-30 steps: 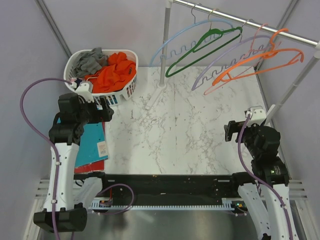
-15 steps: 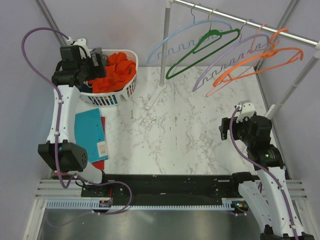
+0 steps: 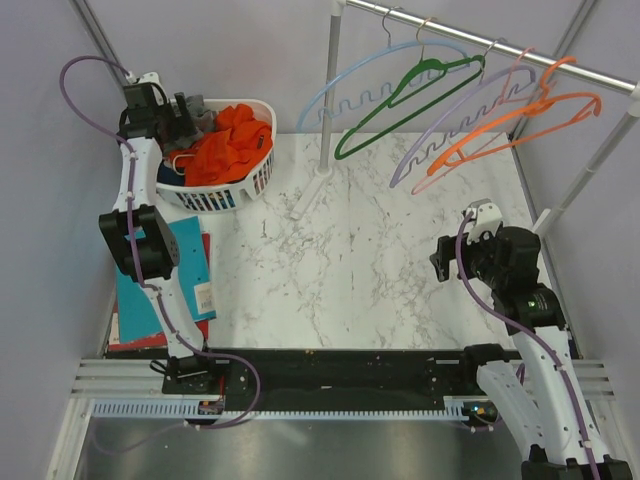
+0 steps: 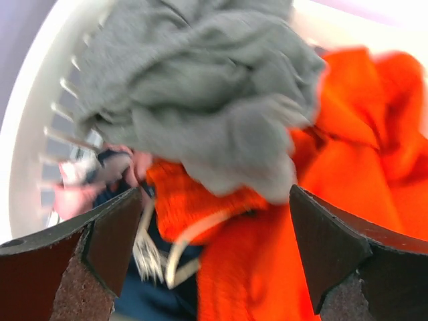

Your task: Place the shorts on the hanger

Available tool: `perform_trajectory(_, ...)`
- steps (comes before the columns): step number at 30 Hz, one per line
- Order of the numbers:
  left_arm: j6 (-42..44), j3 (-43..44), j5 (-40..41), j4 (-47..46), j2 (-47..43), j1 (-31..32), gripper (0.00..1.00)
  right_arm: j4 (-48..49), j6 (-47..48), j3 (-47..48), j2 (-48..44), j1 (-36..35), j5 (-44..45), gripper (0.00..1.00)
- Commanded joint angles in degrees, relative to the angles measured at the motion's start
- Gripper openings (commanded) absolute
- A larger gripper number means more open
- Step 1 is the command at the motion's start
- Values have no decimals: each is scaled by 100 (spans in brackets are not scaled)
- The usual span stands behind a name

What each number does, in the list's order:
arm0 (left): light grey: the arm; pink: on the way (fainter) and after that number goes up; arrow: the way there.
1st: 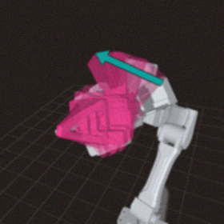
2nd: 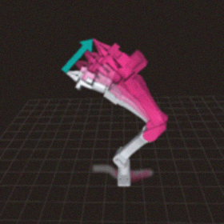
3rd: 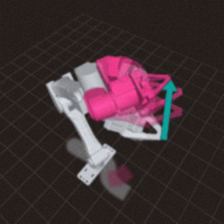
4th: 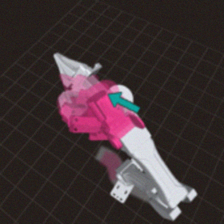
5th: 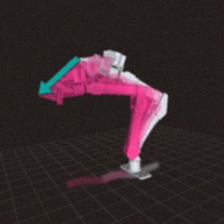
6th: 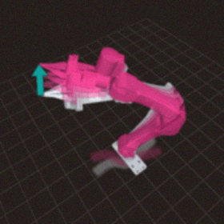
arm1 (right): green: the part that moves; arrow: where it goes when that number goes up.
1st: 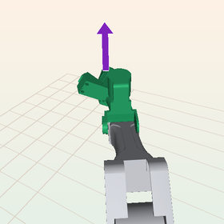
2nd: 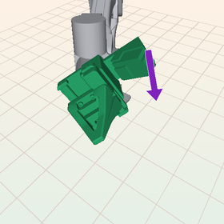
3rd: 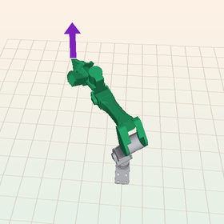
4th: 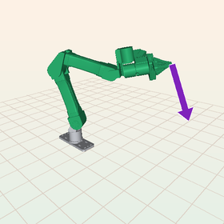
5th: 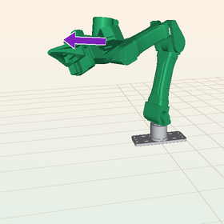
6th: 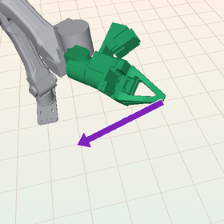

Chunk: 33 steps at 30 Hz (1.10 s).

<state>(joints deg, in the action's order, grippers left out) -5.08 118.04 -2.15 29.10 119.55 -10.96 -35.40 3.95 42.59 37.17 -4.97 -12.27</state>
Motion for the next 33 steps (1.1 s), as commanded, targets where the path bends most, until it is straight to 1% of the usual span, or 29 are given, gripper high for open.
perform_trajectory(1,130,457,-206,-959,349,-3,99,33,115,285,176,23,-249,99)
perform_trajectory(5,165,571,-347,-1275,762,-11,100,-2,159,320,370,23,-346,98)
perform_trajectory(6,183,597,-356,-1328,833,-11,98,-2,168,338,414,23,-381,98)
perform_trajectory(8,218,746,-356,-1381,982,-11,90,-11,177,338,423,14,-407,98)
perform_trajectory(9,218,808,-365,-1381,1009,-11,79,-11,185,329,414,14,-442,98)
perform_trajectory(10,218,843,-391,-1372,1018,-20,71,-20,194,329,405,23,-469,98)
perform_trajectory(11,209,887,-469,-1372,1018,-29,62,-11,203,329,397,23,-469,98)
perform_trajectory(12,227,914,-514,-1355,974,-38,37,-11,203,320,388,23,-478,98)
perform_trajectory(13,218,949,-549,-1328,931,-46,23,-11,203,329,379,14,-487,98)
perform_trajectory(14,183,1010,-584,-1276,869,-46,2,-20,212,329,353,23,-478,98)
perform_trajectory(17,86,1046,-794,-1267,483,-64,2,-11,194,320,256,14,-417,98)
perform_trajectory(22,-2,1081,-1067,-1442,-517,-64,2,15,203,276,37,23,-460,98)
perform_trajectory(24,-37,1125,-1121,-1556,-756,-64,2,15,203,276,-60,23,-469,98)
perform_trajectory(30,-353,1677,-1217,-1618,-1390,-64,2,-20,247,346,-227,14,-574,98)
perform_trajectory(33,-607,1888,-1497,-1758,-1662,-55,2,-29,265,425,-271,23,-627,98)
